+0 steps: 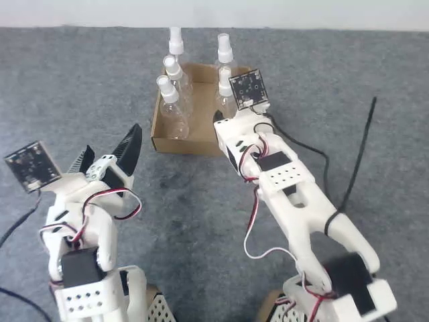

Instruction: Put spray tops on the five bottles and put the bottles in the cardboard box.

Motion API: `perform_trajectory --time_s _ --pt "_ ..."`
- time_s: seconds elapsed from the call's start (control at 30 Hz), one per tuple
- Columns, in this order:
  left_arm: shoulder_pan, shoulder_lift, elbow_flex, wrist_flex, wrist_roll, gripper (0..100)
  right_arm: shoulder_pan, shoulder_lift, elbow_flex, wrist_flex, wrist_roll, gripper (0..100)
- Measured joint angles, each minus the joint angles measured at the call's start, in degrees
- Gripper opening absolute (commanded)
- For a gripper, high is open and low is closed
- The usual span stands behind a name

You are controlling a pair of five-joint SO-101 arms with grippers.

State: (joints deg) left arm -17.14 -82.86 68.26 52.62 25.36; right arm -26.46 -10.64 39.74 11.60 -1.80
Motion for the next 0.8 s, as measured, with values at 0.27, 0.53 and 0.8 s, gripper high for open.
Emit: perform_trajectory --time_s 0.27,0.53,0.8 --pt "0.00 0.00 0.00 0.00 0.00 36 -0.09 -5.27 1.76 5.45 0.00 11.8" --pt "0.00 0.00 0.00 0.00 0.00 36 -0.09 -12.31 6.24 5.45 0.00 1.2" --pt "0.00 0.00 0.00 0.00 0.00 28 -0.09 -23.82 12.13 5.45 0.00 0.7"
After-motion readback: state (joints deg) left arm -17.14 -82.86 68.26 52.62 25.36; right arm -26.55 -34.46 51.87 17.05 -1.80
